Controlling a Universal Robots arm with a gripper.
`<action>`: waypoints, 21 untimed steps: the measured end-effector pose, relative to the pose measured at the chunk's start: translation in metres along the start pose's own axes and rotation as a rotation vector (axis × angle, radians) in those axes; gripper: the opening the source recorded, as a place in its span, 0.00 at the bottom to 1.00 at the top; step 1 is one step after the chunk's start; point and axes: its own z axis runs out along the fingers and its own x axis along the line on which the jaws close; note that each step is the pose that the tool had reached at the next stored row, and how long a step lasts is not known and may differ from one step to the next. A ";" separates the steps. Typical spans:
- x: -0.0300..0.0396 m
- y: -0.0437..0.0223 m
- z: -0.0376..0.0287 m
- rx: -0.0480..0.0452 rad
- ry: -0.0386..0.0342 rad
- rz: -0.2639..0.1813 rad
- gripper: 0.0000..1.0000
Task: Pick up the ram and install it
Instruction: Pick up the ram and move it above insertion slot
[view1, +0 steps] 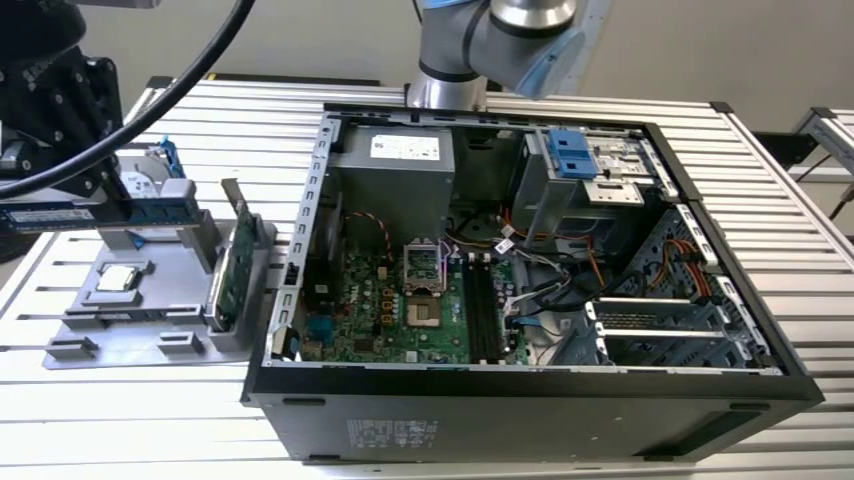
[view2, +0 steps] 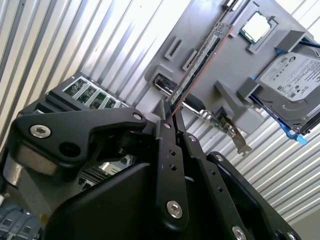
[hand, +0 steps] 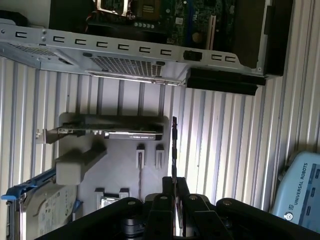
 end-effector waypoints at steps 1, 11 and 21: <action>-0.0001 0.0015 0.0000 0.0000 0.0000 0.000 0.00; -0.0011 0.0165 0.0003 0.0003 0.0001 0.000 0.00; -0.0021 0.0312 0.0005 0.0007 -0.0001 0.000 0.00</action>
